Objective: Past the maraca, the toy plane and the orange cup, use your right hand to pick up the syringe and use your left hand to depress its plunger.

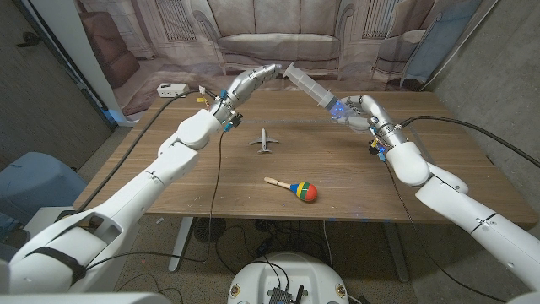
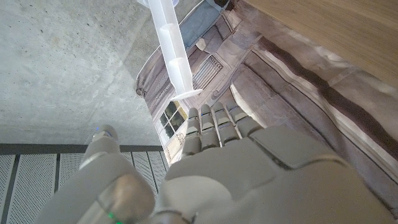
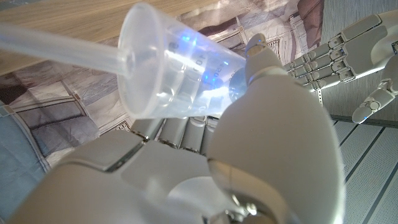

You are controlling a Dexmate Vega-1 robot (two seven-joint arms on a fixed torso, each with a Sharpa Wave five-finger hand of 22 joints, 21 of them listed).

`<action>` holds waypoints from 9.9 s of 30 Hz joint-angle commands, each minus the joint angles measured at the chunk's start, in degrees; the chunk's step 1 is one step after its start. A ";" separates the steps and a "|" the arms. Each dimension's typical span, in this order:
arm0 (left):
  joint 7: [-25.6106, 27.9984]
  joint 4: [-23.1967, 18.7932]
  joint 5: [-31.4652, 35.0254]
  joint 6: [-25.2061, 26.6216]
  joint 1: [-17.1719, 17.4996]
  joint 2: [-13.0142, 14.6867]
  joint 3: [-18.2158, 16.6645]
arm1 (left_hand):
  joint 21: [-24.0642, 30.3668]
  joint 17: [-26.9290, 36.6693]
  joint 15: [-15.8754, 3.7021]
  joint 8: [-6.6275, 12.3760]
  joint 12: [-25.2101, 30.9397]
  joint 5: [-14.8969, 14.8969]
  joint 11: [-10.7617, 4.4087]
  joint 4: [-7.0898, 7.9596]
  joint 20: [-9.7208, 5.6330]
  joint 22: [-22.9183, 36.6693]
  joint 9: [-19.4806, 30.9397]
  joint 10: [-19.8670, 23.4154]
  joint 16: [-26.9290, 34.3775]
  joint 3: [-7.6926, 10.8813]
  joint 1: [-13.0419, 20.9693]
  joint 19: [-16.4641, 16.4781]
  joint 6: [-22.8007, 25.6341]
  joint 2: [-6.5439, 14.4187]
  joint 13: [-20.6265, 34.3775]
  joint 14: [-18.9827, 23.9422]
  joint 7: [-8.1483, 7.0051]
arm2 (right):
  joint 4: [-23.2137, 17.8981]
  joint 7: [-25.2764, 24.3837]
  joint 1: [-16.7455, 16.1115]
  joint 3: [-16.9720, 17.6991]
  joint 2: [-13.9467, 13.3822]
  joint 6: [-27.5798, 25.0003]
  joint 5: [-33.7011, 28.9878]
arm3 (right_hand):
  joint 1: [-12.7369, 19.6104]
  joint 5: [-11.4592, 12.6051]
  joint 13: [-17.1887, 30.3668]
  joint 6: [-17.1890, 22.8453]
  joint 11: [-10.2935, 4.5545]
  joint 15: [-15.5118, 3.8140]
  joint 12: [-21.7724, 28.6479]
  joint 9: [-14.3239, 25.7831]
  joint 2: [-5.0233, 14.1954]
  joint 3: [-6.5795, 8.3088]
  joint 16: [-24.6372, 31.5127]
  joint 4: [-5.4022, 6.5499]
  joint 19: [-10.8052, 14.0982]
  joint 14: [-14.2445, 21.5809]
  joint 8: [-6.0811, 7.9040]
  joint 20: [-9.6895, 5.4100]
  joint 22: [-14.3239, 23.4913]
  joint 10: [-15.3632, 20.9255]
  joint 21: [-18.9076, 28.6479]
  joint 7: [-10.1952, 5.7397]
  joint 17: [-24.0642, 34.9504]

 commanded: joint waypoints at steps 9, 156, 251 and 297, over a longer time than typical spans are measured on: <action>0.57 0.01 2.40 -0.84 -0.64 -0.42 0.86 | 0.10 0.17 -0.16 -0.19 0.07 0.11 -0.40 -0.18 -0.11 0.16 0.13 0.59 0.00 0.16 0.76 0.12 0.26 0.23 0.13 0.53 0.33 | 0.04 0.56 0.32 -0.32 -0.05 -0.37 0.22 | -0.06 0.12 0.19 5.40 -0.37 -6.14 0.04 0.29 9.88 6.86 -0.19 4.14 -0.30 3.74 0.23 0.17 -0.05 0.80 0.84 -4.80 0.31; -9.17 0.42 0.78 0.90 -2.90 -3.18 7.14 | -0.06 0.20 -0.36 -0.35 -0.23 0.01 -0.71 0.12 0.46 0.19 0.15 0.87 -0.10 -0.49 1.20 -0.51 0.62 0.28 0.13 0.52 0.20 | -0.10 0.63 1.08 -0.36 1.35 3.15 -1.29 | -0.51 0.03 0.84 6.15 -0.16 -6.07 -1.11 0.52 9.78 6.91 -1.07 3.55 -1.82 4.99 -0.53 -0.15 -0.45 1.89 6.85 -4.83 1.68; -1.92 -4.26 1.22 1.97 1.94 0.18 2.51 | -0.05 0.20 -0.28 -0.41 -0.38 0.06 -0.83 0.14 1.05 0.20 0.15 0.26 -0.14 -0.81 1.55 -0.75 0.01 0.41 0.13 0.03 -0.16 | -0.53 0.61 0.90 -0.16 1.24 2.79 -1.27 | -0.88 0.00 1.23 6.35 -0.31 -6.00 -1.68 0.58 9.72 7.14 -1.65 3.19 -3.22 5.31 -0.71 -0.16 -0.64 2.17 10.02 -4.85 2.19; 5.35 -8.53 -4.30 3.30 9.44 3.00 -4.54 | 0.06 0.21 -0.01 -0.13 -0.21 0.03 -0.22 0.21 0.71 0.20 0.16 0.62 -0.02 -0.98 1.60 -0.48 0.83 0.47 0.13 0.34 0.35 | -3.72 -1.08 -1.56 1.65 0.17 -0.04 -2.56 | -1.09 -0.03 1.29 6.50 -0.37 -5.91 -1.89 0.59 9.61 7.19 -1.81 2.99 -3.78 5.43 -0.75 -0.07 -0.73 2.44 11.47 -4.93 2.47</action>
